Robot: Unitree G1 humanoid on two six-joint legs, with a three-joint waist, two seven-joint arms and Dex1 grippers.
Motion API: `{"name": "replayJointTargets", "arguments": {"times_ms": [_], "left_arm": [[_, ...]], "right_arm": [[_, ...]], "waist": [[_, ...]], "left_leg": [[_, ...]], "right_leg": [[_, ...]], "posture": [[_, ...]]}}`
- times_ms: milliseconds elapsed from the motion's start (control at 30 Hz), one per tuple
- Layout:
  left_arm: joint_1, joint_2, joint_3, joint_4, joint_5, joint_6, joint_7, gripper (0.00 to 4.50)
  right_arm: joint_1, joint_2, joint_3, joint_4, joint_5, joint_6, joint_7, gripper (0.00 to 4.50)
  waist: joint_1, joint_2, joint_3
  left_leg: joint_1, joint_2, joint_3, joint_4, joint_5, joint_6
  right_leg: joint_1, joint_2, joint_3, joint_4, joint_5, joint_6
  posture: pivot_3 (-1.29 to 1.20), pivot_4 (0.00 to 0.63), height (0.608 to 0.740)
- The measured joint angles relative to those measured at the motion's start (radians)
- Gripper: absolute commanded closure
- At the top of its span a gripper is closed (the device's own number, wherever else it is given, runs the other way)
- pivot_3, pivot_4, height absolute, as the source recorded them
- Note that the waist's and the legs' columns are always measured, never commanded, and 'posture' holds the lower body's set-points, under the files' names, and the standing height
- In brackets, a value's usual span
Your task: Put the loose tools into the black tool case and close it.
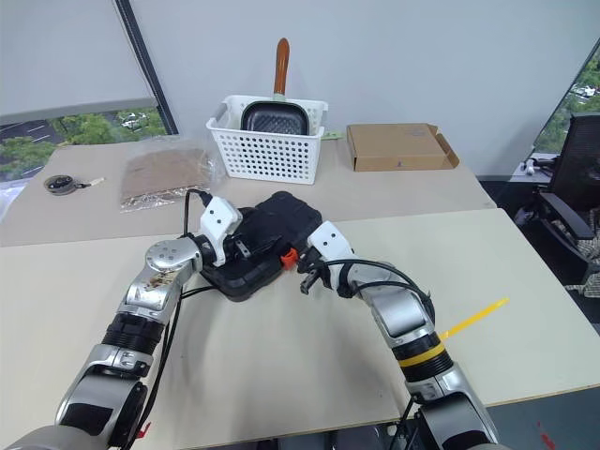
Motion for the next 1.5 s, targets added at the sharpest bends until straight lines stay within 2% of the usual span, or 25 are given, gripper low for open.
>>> {"name": "replayJointTargets", "arguments": {"times_ms": [567,733,867,967,1067,1167,1333,1400,1500], "left_arm": [[0.010,-0.003,0.005,-0.002,0.000,0.000,0.005,0.00],[0.020,-0.004,0.011,-0.009,-0.005,0.000,0.005,0.00],[0.078,-0.007,0.071,-0.079,-0.078,-0.013,-0.024,0.00],[0.124,0.002,0.124,-0.134,-0.146,0.020,-0.041,0.00],[0.216,0.052,0.193,-0.239,-0.236,0.084,-0.071,0.00],[0.348,0.129,0.286,-0.352,-0.312,0.163,-0.093,0.00],[0.608,0.166,0.412,-0.552,-0.396,0.246,-0.067,0.00],[0.734,0.168,0.456,-0.611,-0.409,0.260,-0.052,0.00],[0.838,0.146,0.476,-0.650,-0.402,0.253,-0.018,0.00]], "right_arm": [[-0.043,0.055,-0.026,0.000,0.007,0.000,0.007,4.47],[-0.042,0.045,-0.026,-0.010,0.009,0.000,0.012,4.47],[0.017,0.003,-0.039,-0.083,0.035,-0.063,0.061,4.47],[0.073,-0.043,-0.079,-0.093,0.067,-0.146,0.114,3.71],[0.152,-0.102,-0.160,-0.124,0.147,-0.193,0.192,2.70],[0.214,-0.163,-0.244,-0.124,0.190,-0.247,0.243,1.72],[0.295,-0.207,-0.335,-0.089,0.232,-0.377,0.308,0.04],[0.332,-0.228,-0.380,-0.039,0.246,-0.434,0.330,0.04],[0.358,-0.239,-0.407,0.031,0.246,-0.512,0.353,0.04]], "waist": [[-0.004,0.001,-0.001],[-0.005,0.002,-0.001],[-0.001,0.002,-0.001],[0.000,0.002,0.000],[-0.003,0.002,0.000],[-0.002,0.003,0.002],[0.006,0.003,0.003],[0.012,0.004,0.003],[0.025,0.004,0.004]], "left_leg": [[0.003,0.002,0.000,-0.001,0.000,-0.001],[0.003,0.002,0.000,-0.002,0.000,-0.001],[-0.001,0.002,0.000,-0.003,0.000,-0.001],[-0.005,0.002,0.000,-0.003,0.000,0.000],[-0.007,0.002,0.000,-0.003,-0.003,0.001],[-0.007,0.001,0.001,-0.003,-0.007,0.003],[-0.007,0.001,0.001,-0.002,-0.010,0.004],[-0.007,0.000,0.001,-0.002,-0.011,0.005],[-0.006,0.000,0.001,-0.001,-0.011,0.005]], "right_leg": [[0.000,0.002,0.000,0.001,0.000,0.000],[0.000,0.001,0.000,0.001,0.000,0.000],[-0.002,0.001,0.000,-0.001,-0.001,-0.001],[-0.003,0.001,-0.001,-0.006,0.000,-0.001],[-0.003,0.002,-0.001,-0.011,0.000,-0.001],[-0.003,0.002,-0.001,-0.012,0.000,0.000],[-0.002,0.000,0.000,-0.014,-0.003,0.003],[-0.001,-0.001,0.000,-0.014,-0.003,0.003],[-0.001,-0.001,0.000,-0.014,-0.004,0.002]], "posture": [[0.00,0.150,0.700],[0.00,0.150,0.700],[0.00,0.150,0.700],[0.00,0.150,0.700],[0.00,0.150,0.700],[0.00,0.150,0.700],[0.00,0.150,0.700],[0.00,0.150,0.700],[0.00,0.150,0.700]]}}
